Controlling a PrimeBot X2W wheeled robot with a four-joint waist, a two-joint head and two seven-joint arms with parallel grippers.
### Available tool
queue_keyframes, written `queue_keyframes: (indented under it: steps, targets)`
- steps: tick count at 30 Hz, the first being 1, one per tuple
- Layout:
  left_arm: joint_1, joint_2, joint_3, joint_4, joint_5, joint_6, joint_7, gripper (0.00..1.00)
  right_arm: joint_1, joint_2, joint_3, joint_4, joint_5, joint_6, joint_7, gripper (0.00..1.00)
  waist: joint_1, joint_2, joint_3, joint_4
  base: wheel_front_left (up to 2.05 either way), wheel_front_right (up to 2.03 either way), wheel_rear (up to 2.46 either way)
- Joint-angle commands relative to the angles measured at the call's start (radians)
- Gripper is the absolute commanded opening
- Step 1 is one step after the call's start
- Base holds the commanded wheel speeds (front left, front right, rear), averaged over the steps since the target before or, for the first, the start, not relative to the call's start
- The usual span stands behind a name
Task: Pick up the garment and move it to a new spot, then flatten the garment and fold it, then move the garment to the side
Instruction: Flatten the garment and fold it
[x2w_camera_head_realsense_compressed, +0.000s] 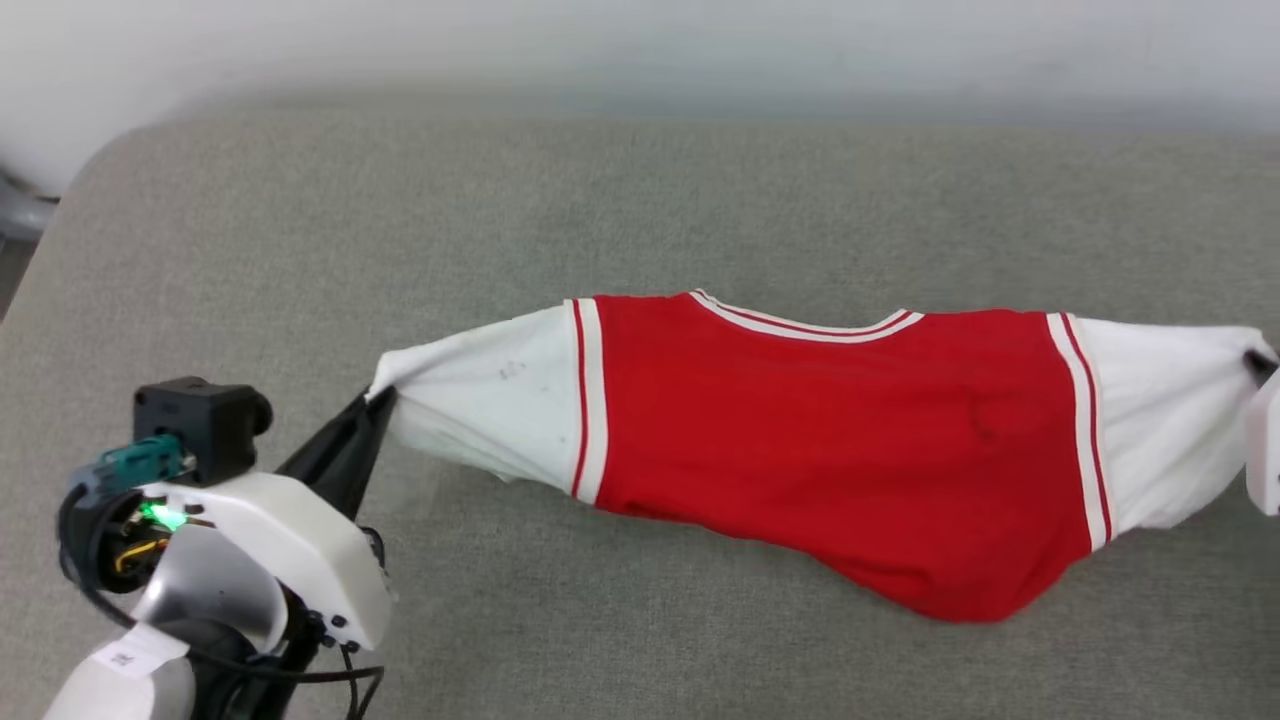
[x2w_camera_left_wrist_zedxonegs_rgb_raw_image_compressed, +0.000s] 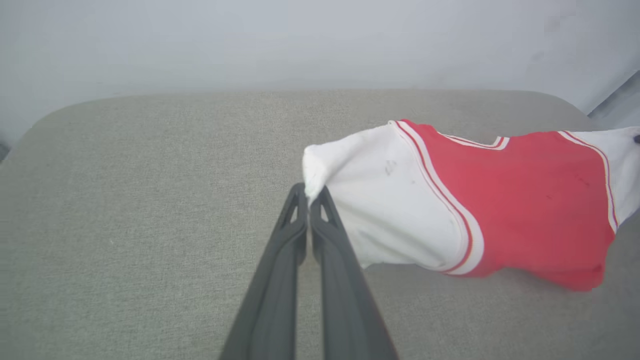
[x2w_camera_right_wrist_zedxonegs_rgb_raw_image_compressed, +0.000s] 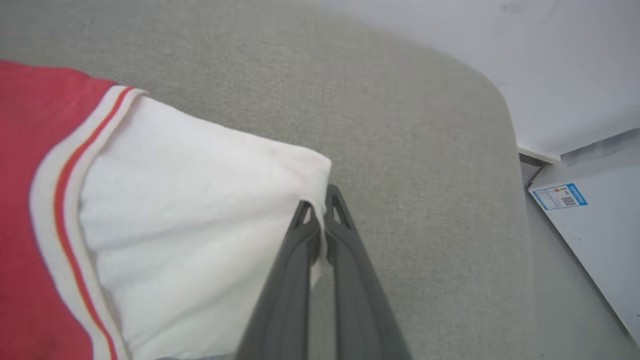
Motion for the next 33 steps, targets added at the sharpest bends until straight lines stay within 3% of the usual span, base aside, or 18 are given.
queue_keyframes:
  steps: [1, 9, 19, 28, 33]
  targets:
    - [0.011, 0.006, 0.014, -0.004, 0.003, 0.006, -0.012, 0.0, -0.02, -0.011, 0.0, -0.012, 0.006, -0.001, -0.013, 0.0, -0.0001, -0.0001, -0.043, -0.025, 0.0, 0.0, 0.0]
    - [0.059, 0.03, 0.12, -0.049, 0.002, 0.031, -0.104, 0.0, -0.053, -0.047, 0.007, -0.151, 0.04, -0.002, -0.066, 0.0, -0.0001, -0.0001, -0.136, -0.081, 0.0, 0.0, 0.0]
    - [0.027, 0.084, 0.216, -0.099, 0.008, 0.019, -0.163, 0.0, -0.096, -0.035, -0.015, -0.318, 0.051, -0.002, -0.048, 0.0, -0.0001, -0.0001, -0.166, -0.119, 0.0, 0.0, 0.0]
    - [-0.106, 0.157, 0.262, -0.082, 0.013, -0.015, -0.17, 0.0, -0.191, -0.034, -0.032, -0.357, 0.035, -0.002, -0.03, 0.0, -0.0001, -0.0001, -0.13, -0.131, 0.0, 0.0, 0.0]
    - [-0.218, 0.201, 0.269, -0.026, -0.006, -0.058, -0.166, 0.0, -0.281, -0.028, -0.038, -0.332, 0.025, -0.002, -0.037, 0.0, -0.0001, -0.0001, -0.073, -0.132, 0.0, 0.0, 0.0]
